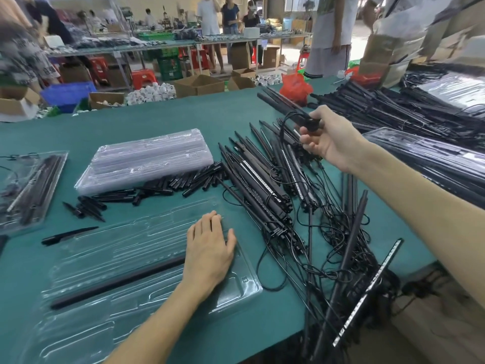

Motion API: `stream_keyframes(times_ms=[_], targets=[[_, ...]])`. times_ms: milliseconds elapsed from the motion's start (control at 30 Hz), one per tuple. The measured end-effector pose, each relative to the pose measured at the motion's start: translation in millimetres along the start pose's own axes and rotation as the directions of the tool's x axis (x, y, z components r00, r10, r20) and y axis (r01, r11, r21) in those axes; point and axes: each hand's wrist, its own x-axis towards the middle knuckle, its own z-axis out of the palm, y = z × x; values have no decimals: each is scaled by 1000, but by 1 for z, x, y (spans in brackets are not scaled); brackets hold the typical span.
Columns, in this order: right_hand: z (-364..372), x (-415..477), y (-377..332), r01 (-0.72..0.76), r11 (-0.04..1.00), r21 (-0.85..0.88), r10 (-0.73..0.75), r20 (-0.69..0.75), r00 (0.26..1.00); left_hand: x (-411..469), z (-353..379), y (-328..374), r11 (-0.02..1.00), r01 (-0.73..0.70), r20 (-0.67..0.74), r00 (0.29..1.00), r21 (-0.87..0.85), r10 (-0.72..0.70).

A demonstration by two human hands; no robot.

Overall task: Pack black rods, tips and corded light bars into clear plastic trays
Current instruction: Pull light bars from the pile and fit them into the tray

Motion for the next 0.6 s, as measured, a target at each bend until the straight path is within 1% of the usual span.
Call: stream_keyframes(times_ms=[100,167,200,267,400,467,500,533,600], targets=[[13,-24,-2,-5,1000,-20,7,108,994,1,-3,1,998,0,14,1000,-70,1],[22,-41,-1,-40,999,-16,42,182,982,4,-7,0,981,40,8,999,-190,-39],[25,-49,1,-61,998,-19,63,210,976,5,-9,0,955,79,-1,997,-287,-83],[32,-66,4,-100,995,-11,99,268,958,7,-16,-2,866,155,-14,983,-476,-184],[43,-98,15,-156,988,-6,147,371,917,4,-30,-4,687,224,11,954,-691,-300],[50,-112,28,-165,985,-56,174,374,911,6,-38,-6,550,281,69,925,-786,-373],[54,-119,38,-170,981,-88,191,363,912,10,-43,-8,445,310,119,906,-840,-406],[58,-125,49,-176,977,-122,208,348,914,14,-50,-9,304,328,183,888,-894,-421],[67,-138,70,-179,966,-186,231,309,923,22,-64,-10,-35,332,322,876,-943,-359]])
